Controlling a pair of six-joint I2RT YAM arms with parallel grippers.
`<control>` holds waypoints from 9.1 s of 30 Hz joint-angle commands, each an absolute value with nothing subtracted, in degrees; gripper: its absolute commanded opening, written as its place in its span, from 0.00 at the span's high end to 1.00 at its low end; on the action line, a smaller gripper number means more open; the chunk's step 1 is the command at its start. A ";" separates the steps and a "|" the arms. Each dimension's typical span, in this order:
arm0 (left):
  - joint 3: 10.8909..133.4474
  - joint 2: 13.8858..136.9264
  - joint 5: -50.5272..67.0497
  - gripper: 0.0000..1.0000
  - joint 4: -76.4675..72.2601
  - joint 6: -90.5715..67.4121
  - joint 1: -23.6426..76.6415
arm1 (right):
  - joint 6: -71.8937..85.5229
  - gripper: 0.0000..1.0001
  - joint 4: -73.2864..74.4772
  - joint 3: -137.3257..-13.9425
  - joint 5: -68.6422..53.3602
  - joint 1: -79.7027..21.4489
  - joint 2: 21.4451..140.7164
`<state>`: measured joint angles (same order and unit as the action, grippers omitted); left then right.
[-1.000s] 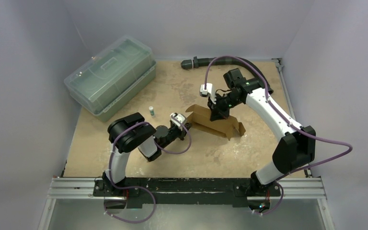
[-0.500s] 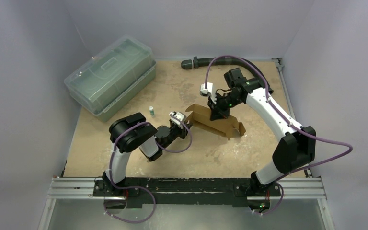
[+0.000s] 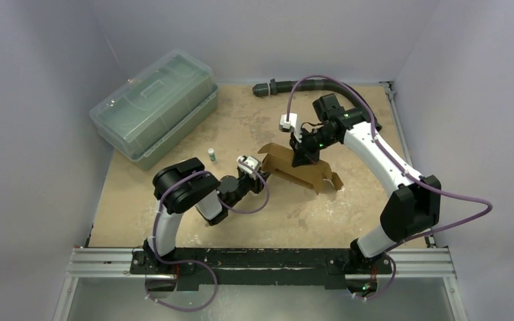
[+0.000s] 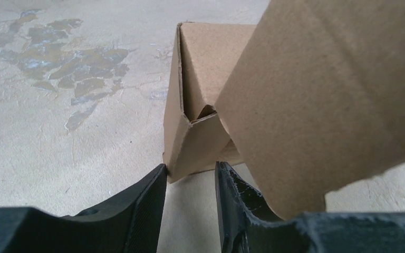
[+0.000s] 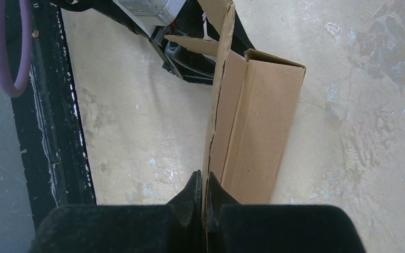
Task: Fold the paper box
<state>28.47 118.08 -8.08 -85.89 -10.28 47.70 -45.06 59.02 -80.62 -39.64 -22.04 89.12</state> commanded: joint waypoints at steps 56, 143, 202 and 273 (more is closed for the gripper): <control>20.96 107.55 4.54 1.00 -100.56 -28.69 42.46 | -41.15 1.00 58.56 -80.53 -41.81 -22.24 89.94; 11.32 104.86 1.42 0.25 -101.89 -10.61 44.74 | -36.83 1.00 53.39 -77.14 -45.74 -19.16 89.50; 11.44 98.36 -13.99 0.33 -94.11 -11.44 52.30 | -37.42 1.00 54.73 -78.47 -46.38 -19.12 89.43; 36.39 81.69 -6.67 0.94 -15.80 -28.04 52.29 | -32.57 1.00 53.53 -86.35 -45.88 -18.54 89.47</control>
<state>33.89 83.50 -8.29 -19.59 -26.20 52.40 -32.29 55.51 -86.02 -45.98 -18.72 89.93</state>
